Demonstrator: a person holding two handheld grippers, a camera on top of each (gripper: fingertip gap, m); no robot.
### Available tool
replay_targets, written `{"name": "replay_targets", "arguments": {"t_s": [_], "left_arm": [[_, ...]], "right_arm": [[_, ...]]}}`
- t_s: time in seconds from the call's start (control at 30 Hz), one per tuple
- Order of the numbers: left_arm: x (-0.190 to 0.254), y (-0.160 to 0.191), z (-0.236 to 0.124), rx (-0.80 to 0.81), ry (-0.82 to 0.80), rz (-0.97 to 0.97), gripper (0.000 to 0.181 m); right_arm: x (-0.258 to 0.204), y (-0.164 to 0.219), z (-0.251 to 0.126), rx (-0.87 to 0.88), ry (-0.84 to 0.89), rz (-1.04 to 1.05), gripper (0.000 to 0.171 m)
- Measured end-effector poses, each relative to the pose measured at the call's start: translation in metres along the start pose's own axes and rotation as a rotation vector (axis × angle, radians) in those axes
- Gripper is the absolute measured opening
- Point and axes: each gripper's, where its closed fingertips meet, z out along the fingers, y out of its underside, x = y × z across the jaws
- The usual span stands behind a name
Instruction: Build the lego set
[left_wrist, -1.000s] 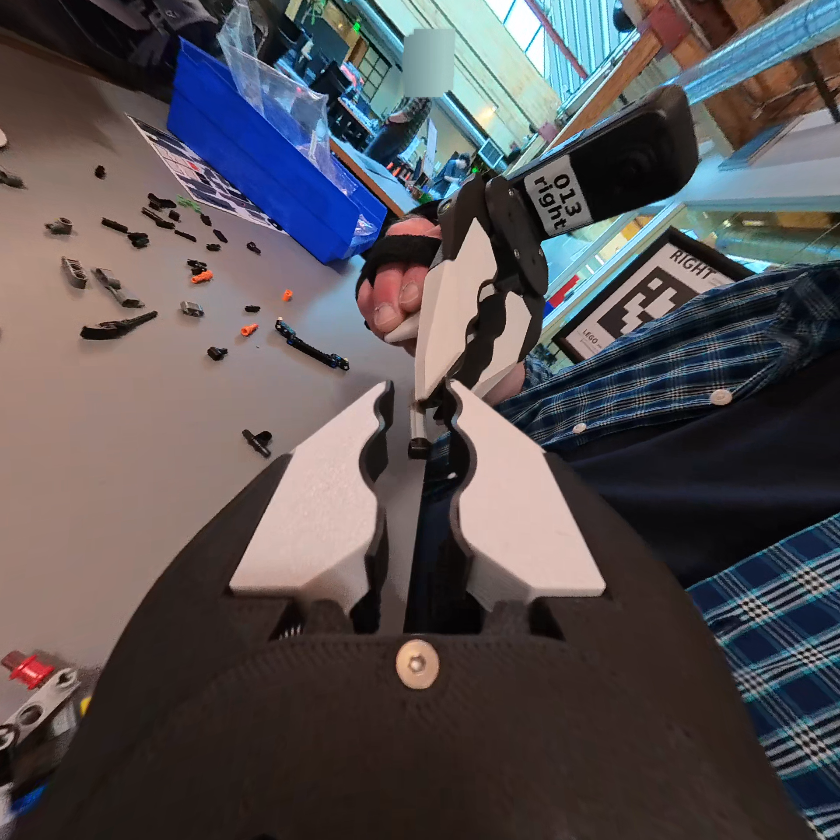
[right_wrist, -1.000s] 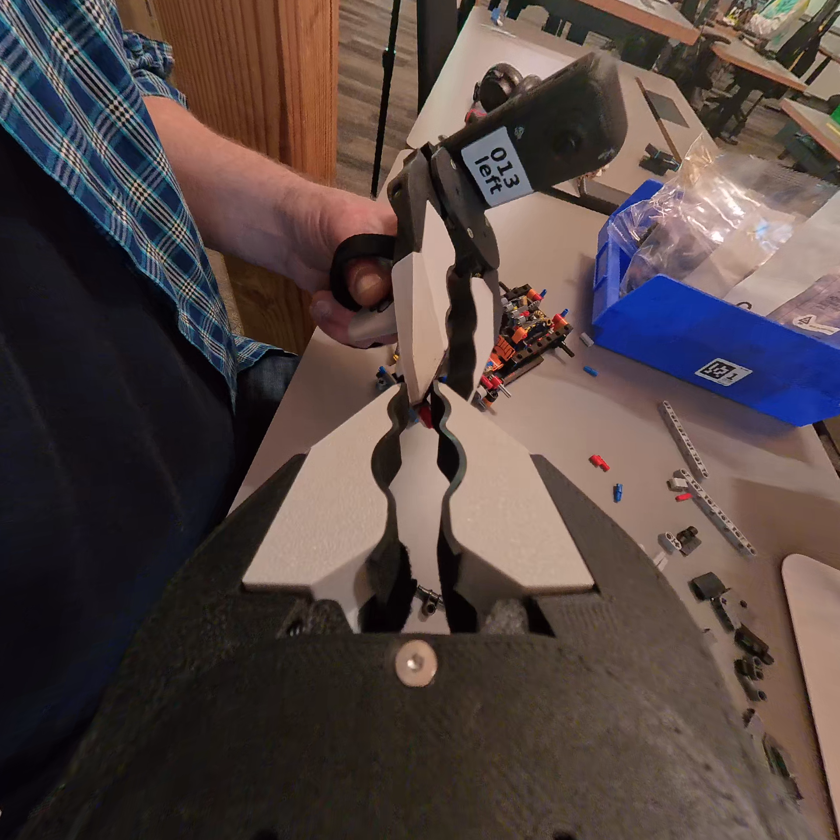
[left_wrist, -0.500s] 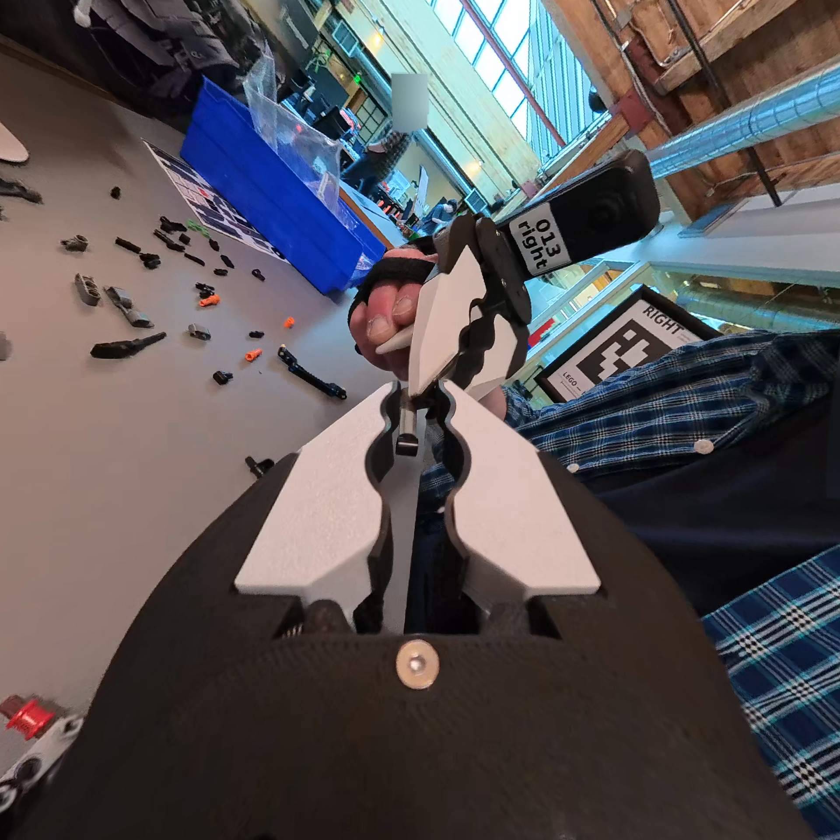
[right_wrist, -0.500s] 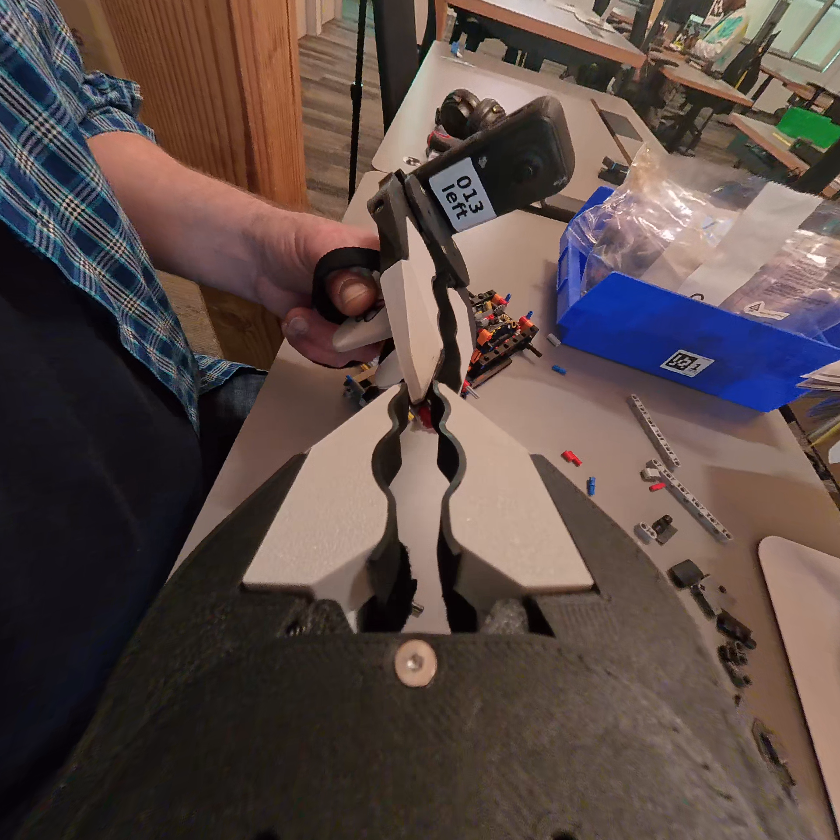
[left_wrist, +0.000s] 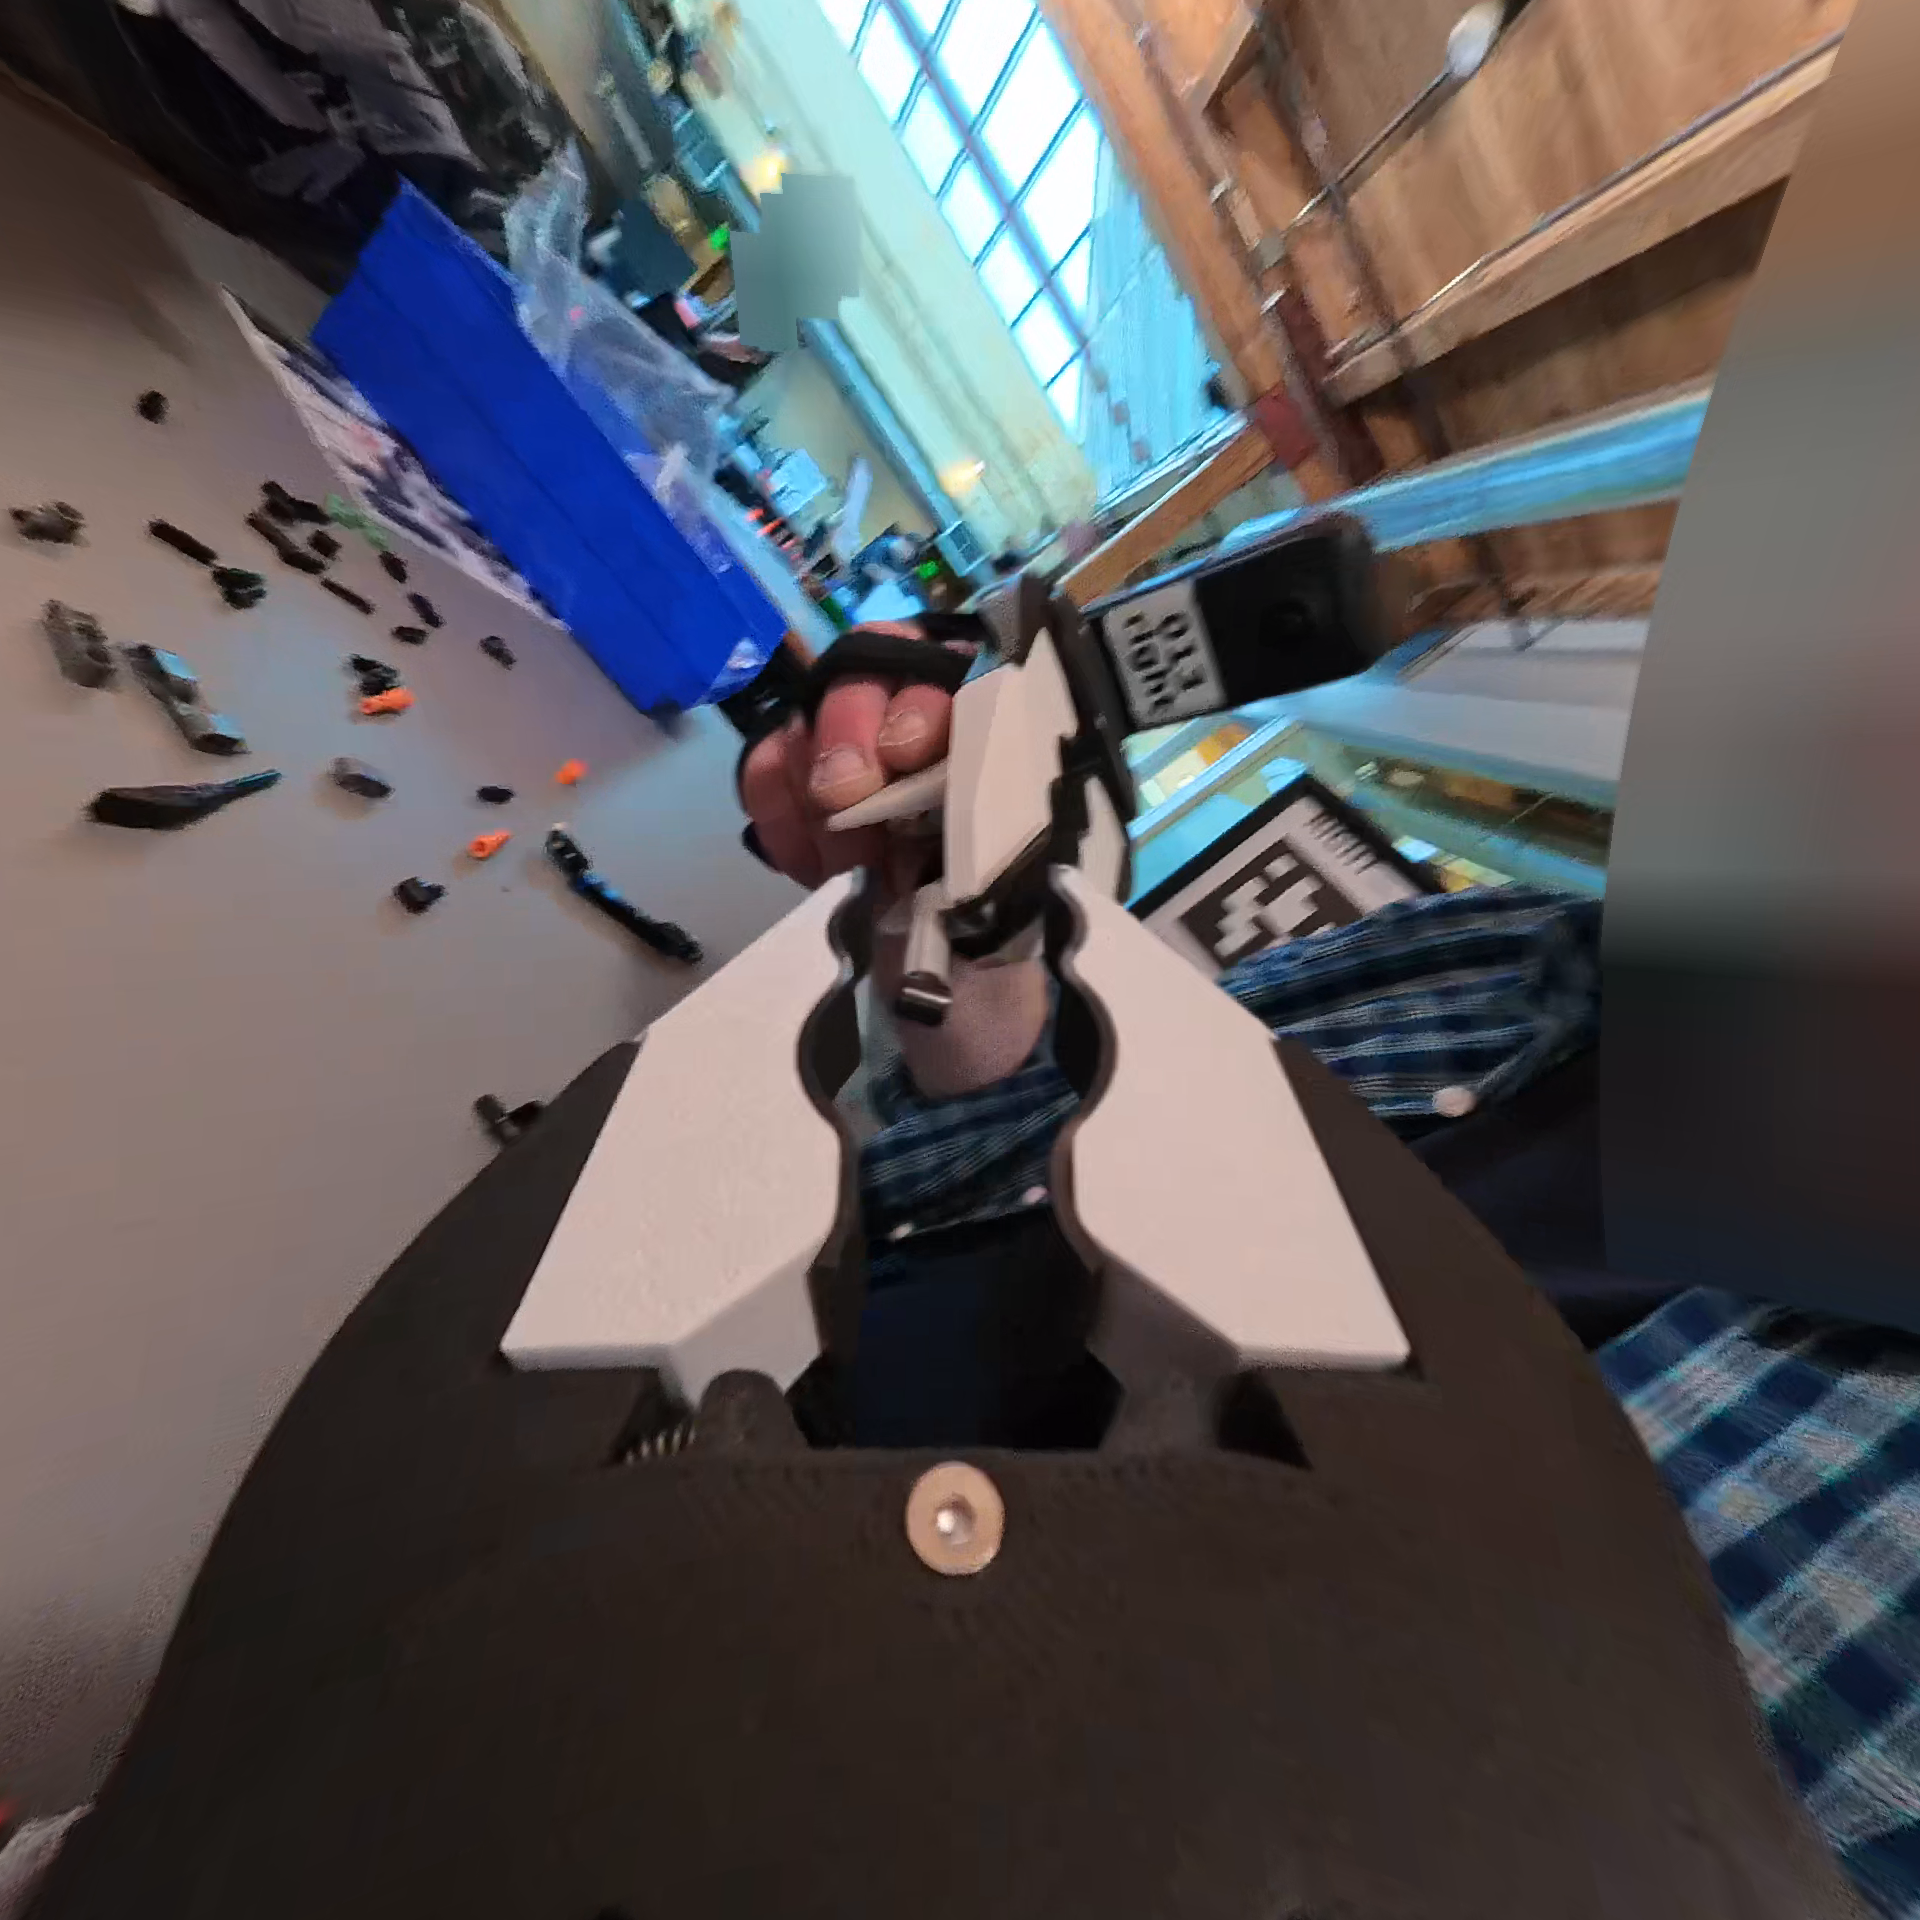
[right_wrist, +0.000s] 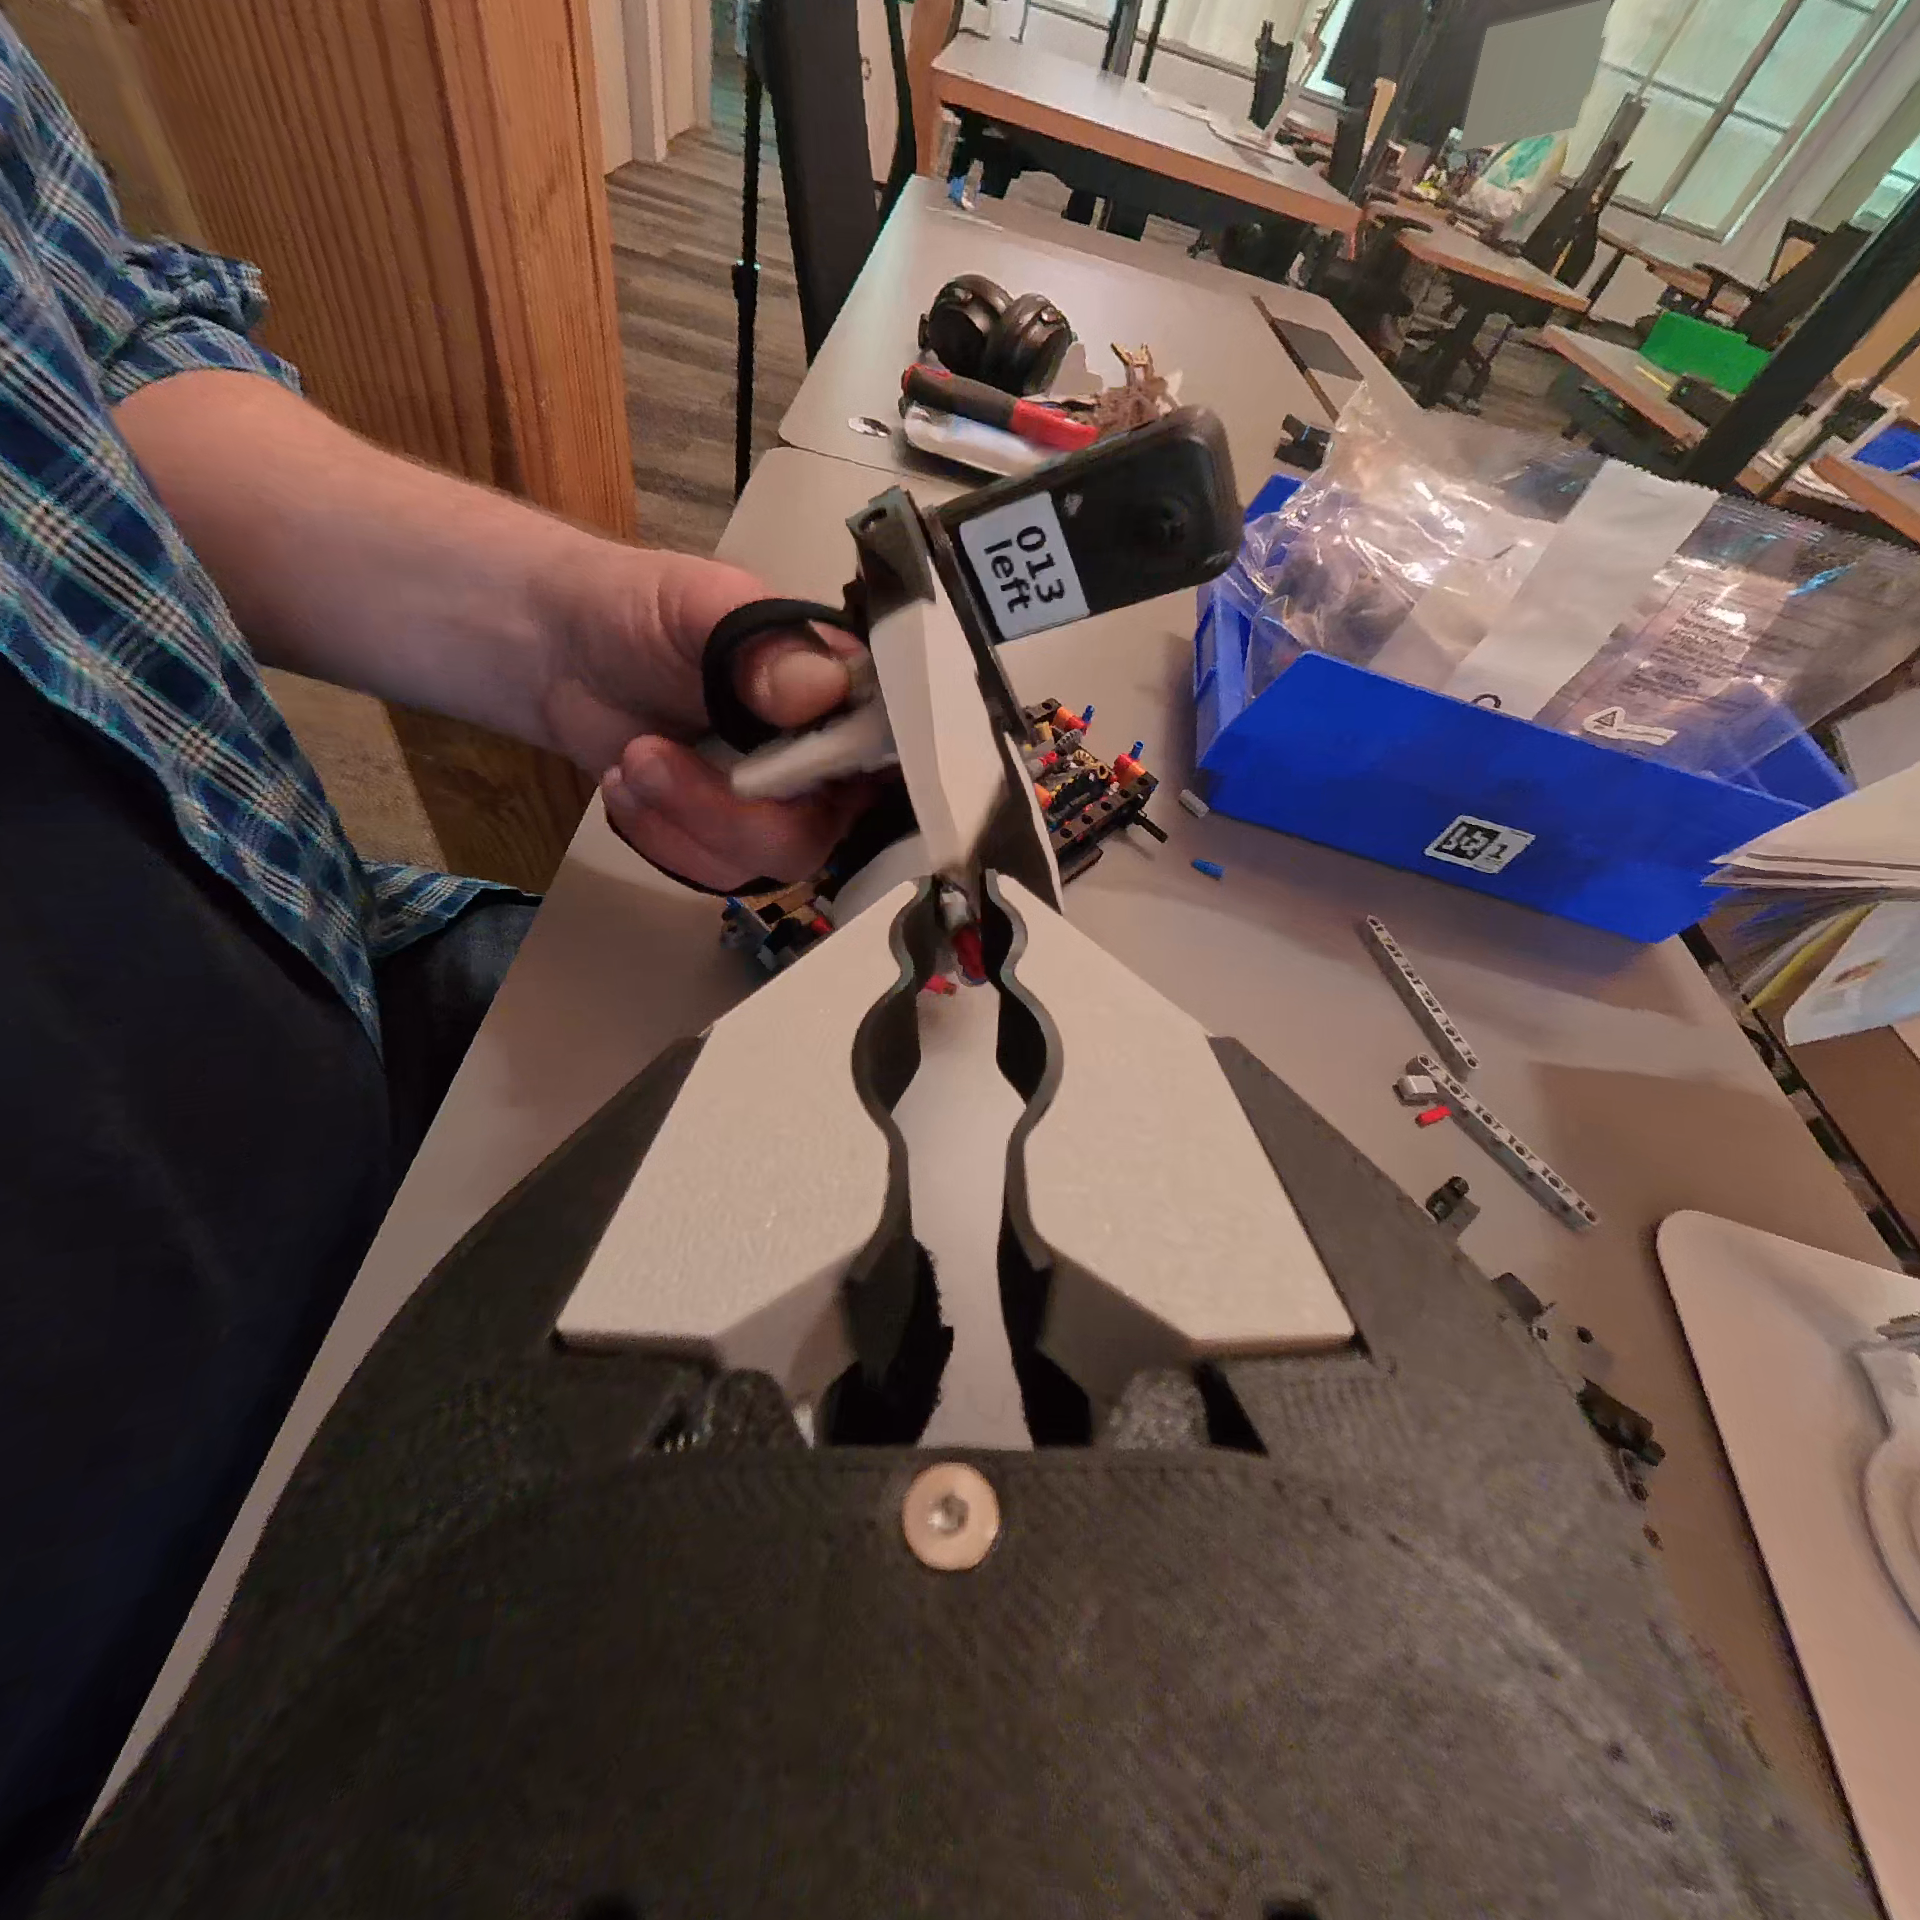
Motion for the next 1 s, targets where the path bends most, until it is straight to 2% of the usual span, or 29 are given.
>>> {"name": "replay_targets", "arguments": {"t_s": [0.07, 0.23, 0.33, 0.47, 0.7, 0.77, 1.0], "left_arm": [[0.006, -0.011, -0.006, 0.072, 0.076, -0.065, 0.031], [-0.002, -0.017, -0.011, 0.098, 0.047, -0.076, 0.023], [-0.006, -0.024, -0.020, 0.114, 0.004, -0.051, 0.025], [-0.008, -0.013, -0.019, 0.038, -0.020, -0.047, 0.023], [0.006, 0.010, 0.001, -0.067, 0.090, -0.109, 0.018], [0.011, 0.012, 0.003, -0.067, 0.118, -0.113, 0.009], [0.010, 0.010, 0.004, -0.039, 0.085, -0.060, 0.009]], "right_arm": [[0.003, 0.004, 0.000, 0.001, 0.010, 0.021, 0.005], [0.006, 0.002, -0.001, 0.058, 0.002, 0.070, 0.005], [0.011, -0.002, -0.007, 0.085, 0.018, 0.071, 0.005], [0.009, -0.006, -0.014, 0.101, 0.021, 0.036, 0.004], [-0.007, -0.011, -0.020, 0.088, -0.005, -0.084, 0.004], [-0.013, -0.012, -0.021, 0.073, -0.010, -0.132, 0.005], [-0.009, -0.009, -0.023, 0.049, 0.021, -0.134, 0.006]]}}
